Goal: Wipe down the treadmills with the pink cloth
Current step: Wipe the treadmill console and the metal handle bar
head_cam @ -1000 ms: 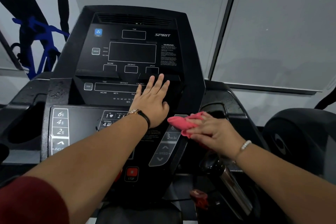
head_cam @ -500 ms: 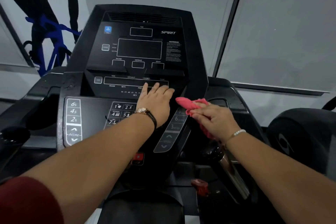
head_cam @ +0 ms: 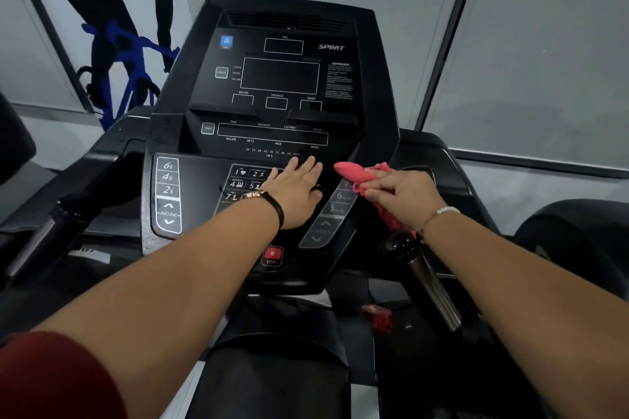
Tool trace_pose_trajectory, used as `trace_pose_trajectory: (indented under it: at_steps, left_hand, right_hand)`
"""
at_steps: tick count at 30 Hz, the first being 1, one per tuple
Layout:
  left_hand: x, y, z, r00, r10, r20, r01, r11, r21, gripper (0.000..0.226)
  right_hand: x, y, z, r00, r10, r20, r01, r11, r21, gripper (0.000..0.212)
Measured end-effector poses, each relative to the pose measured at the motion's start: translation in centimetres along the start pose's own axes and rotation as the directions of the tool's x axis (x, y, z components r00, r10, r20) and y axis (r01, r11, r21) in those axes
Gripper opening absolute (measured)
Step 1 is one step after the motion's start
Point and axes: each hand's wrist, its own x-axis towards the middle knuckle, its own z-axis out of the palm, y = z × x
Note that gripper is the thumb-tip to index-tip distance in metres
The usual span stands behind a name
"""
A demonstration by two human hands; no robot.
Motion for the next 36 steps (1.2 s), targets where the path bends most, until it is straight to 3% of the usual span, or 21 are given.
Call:
trace_pose_trajectory:
  at_steps: [3,5,7,10,14,16,19,21,23,27,30,32,33,36]
  left_hand:
    - [-0.3,0.2,-0.7,1.0,-0.021,0.005,0.021,0.982,-0.187,0.05]
    - [-0.2,0.2,-0.9,0.998,-0.038,-0.044,0.022,0.943,-0.333,0.051]
    - [-0.3,1.3,-0.7,0.992,0.054,-0.116,-0.099,0.898,-0.429,0.056]
    - [-0.4,3.8,0.4,0.968,0.19,-0.166,-0.244,0.874,-0.42,0.051]
    - [-0.4,5.1,1.0,0.959,0.134,-0.248,-0.215,0.918,-0.334,0.041]
    - [-1.0,5.2,0.8,0.962,0.159,-0.221,-0.217,0.939,-0.268,0.037]
    - [-2.7,4.7,0.4,0.984,0.121,-0.129,-0.147,0.965,-0.216,0.037]
    - [-3.5,4.5,0.4,0.988,0.083,-0.127,-0.1,0.985,-0.138,0.023]
    - [-4.2,5.3,0.7,0.983,0.042,-0.179,-0.056,0.996,-0.075,0.008]
    - [-4.0,7.4,2.1,0.972,-0.006,-0.235,0.014,0.999,0.033,0.04]
    - [-4.3,6.7,3.4,0.955,-0.066,-0.289,0.063,0.998,-0.02,0.034]
    - [-5.3,6.5,4.6,0.911,-0.038,-0.41,0.009,0.997,-0.071,0.023]
    - [-5.9,6.5,5.3,0.893,0.007,-0.449,-0.033,0.998,-0.051,0.03]
    - [-7.5,6.0,7.2,0.883,0.183,-0.432,-0.164,0.983,0.082,0.043]
  right_hand:
    - [-0.7,-0.3,-0.3,0.977,-0.084,0.198,0.118,0.978,-0.171,0.027]
    - [-1.0,-0.4,-0.9,0.943,-0.12,0.311,0.165,0.978,-0.124,0.028]
    - [-1.0,-0.4,-1.4,0.932,-0.103,0.348,0.149,0.983,-0.108,0.028]
    - [-1.2,-1.1,-1.4,0.969,-0.005,0.248,-0.013,0.998,0.068,0.03]
    - [-2.5,-0.7,-0.7,0.995,0.052,0.084,-0.073,0.96,0.27,0.036]
    - [-2.9,0.7,-1.0,0.991,0.107,-0.086,-0.084,0.968,0.237,0.031]
    - [-4.8,4.6,-2.9,0.937,0.175,-0.304,-0.201,0.978,-0.057,0.023]
    - [-6.7,7.3,-3.7,0.934,0.204,-0.294,-0.278,0.93,-0.238,0.013]
    - [-8.0,9.3,-3.4,0.932,0.248,-0.263,-0.32,0.905,-0.28,0.008]
    - [-9.8,10.9,-1.5,0.894,0.34,-0.291,-0.413,0.879,-0.238,0.011]
    - [-10.1,11.5,-0.8,0.906,0.299,-0.298,-0.39,0.864,-0.319,0.014]
    - [-9.8,11.5,-0.8,0.904,0.301,-0.302,-0.395,0.859,-0.326,0.015]
    - [-9.8,11.4,-0.8,0.902,0.303,-0.306,-0.399,0.857,-0.327,0.016]
    - [-9.9,11.3,-0.7,0.903,0.29,-0.317,-0.392,0.859,-0.33,0.016]
